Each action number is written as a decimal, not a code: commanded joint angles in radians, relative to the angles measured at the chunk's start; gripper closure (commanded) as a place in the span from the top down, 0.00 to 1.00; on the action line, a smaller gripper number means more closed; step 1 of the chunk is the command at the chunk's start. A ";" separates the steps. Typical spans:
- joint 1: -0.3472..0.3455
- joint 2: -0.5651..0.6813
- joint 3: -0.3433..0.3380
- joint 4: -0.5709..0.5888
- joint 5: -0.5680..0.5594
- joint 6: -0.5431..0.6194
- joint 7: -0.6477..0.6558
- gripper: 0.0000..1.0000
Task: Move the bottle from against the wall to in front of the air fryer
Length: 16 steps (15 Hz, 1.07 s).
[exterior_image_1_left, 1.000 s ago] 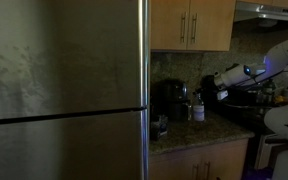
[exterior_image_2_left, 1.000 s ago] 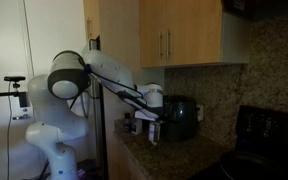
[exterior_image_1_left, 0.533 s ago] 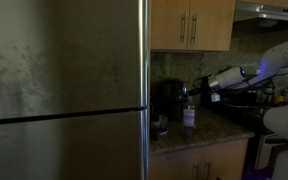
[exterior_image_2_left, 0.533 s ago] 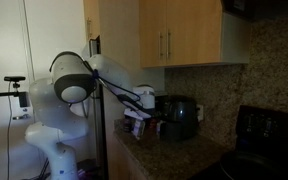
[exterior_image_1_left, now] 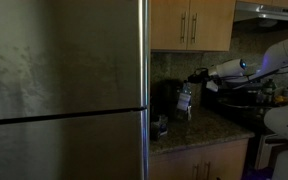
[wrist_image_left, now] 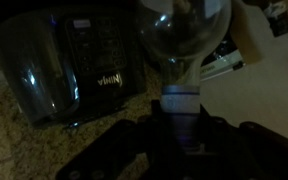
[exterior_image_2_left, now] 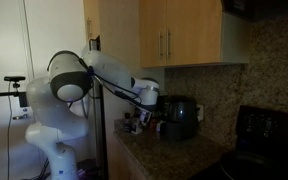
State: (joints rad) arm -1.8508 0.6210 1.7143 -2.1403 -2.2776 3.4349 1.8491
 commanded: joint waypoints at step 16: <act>0.116 0.063 0.025 -0.047 0.337 -0.272 -0.477 0.06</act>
State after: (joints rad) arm -1.7774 0.5764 1.7071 -2.2315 -1.8442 3.2237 1.3587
